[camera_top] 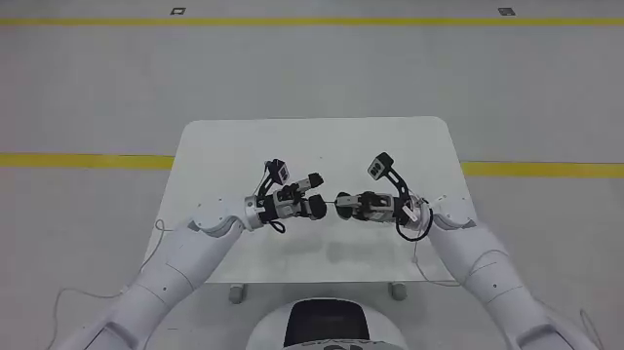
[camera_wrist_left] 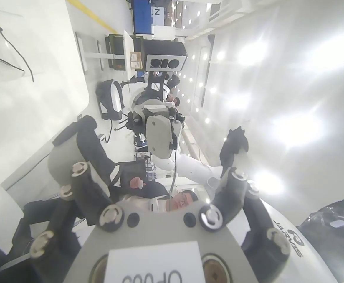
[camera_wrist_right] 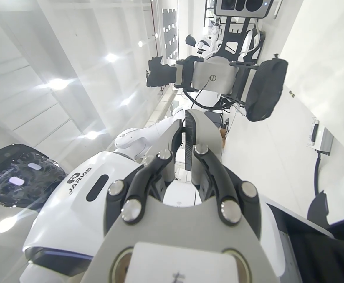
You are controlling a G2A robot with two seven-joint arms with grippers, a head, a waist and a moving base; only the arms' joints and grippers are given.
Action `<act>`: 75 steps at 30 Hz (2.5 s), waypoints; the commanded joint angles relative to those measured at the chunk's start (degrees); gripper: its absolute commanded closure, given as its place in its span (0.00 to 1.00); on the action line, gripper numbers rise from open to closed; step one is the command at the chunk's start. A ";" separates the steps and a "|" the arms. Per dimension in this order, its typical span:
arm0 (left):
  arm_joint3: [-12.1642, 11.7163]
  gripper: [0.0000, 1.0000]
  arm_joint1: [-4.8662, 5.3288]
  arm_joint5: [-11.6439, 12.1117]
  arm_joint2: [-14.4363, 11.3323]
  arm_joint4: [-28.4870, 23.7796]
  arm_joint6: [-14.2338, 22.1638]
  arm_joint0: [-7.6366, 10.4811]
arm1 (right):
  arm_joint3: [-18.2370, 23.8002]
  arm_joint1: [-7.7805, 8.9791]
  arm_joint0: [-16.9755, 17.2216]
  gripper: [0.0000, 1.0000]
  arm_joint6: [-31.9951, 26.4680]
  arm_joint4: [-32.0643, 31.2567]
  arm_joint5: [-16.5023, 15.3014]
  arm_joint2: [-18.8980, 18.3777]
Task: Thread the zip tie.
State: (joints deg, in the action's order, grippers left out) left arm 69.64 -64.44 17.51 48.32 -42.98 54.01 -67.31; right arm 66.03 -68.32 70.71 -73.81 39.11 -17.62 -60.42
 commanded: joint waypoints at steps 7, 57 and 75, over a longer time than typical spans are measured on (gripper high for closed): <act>-0.37 0.00 -0.20 -0.18 0.13 -1.09 0.56 0.02 | -0.11 0.02 -0.10 1.00 -0.39 -0.40 0.69 0.34; -1.84 0.80 -1.02 -1.30 -0.07 -1.35 3.86 0.56 | -4.03 -0.14 -1.40 1.00 1.53 -0.98 3.53 0.99; -2.23 0.84 -1.24 -1.67 -0.42 -1.17 5.51 0.83 | -5.08 -0.15 -1.92 1.00 0.58 -0.91 4.45 1.15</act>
State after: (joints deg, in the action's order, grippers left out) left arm 67.46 -65.65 15.89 47.98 -44.14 59.43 -66.51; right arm 61.00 -68.46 68.82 -73.18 38.16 -13.16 -59.29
